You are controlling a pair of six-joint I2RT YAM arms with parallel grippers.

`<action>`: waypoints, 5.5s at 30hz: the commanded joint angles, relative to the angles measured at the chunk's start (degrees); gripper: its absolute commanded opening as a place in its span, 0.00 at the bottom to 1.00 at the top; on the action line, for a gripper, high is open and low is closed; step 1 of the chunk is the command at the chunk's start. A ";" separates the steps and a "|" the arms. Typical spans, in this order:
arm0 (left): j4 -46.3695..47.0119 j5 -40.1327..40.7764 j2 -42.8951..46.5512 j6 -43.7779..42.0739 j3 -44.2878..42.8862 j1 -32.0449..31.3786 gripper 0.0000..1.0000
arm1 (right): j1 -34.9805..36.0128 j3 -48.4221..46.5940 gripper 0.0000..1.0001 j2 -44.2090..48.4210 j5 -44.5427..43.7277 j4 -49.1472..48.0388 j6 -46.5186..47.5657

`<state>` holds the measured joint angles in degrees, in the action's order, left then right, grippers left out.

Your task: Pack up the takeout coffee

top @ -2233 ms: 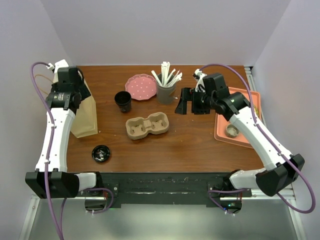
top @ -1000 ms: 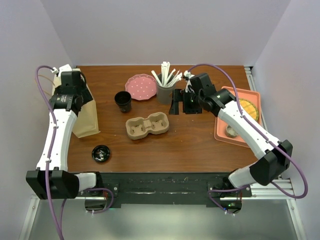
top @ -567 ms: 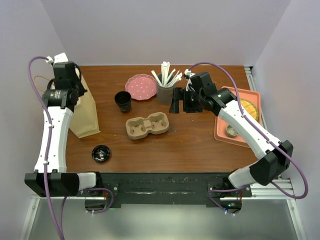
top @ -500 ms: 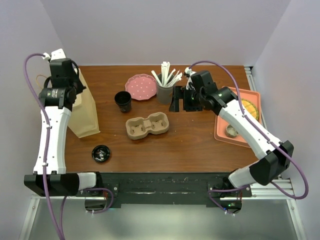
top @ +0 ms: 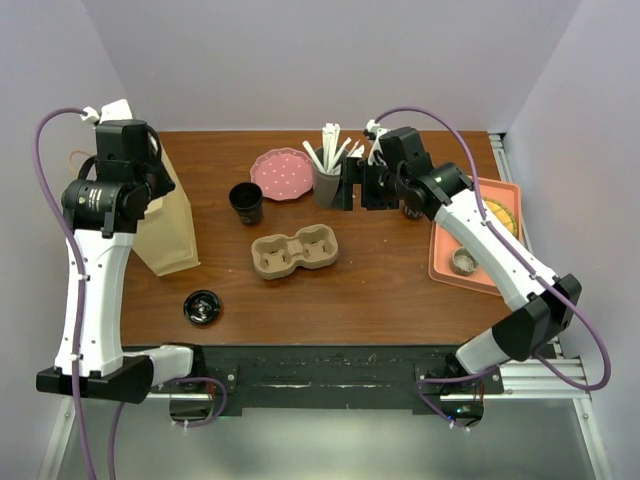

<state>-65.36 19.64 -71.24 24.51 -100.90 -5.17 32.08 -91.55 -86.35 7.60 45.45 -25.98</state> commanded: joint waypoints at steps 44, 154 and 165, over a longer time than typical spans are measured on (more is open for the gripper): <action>2.79 -14.01 -16.12 2.47 -22.23 10.09 0.00 | 2.63 -1.35 0.89 0.39 9.47 -9.68 -1.36; 20.63 -41.52 -2.24 4.84 6.77 -46.07 0.00 | 12.57 -1.43 0.79 18.85 -3.12 12.38 11.29; 20.54 -42.58 -2.23 3.79 6.77 -46.16 0.00 | 12.57 3.83 0.68 18.50 1.90 10.98 14.46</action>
<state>-47.37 -21.32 -74.26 30.17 -93.49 -51.09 44.84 -89.08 -67.40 7.70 56.62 -13.58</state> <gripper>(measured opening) 0.027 0.755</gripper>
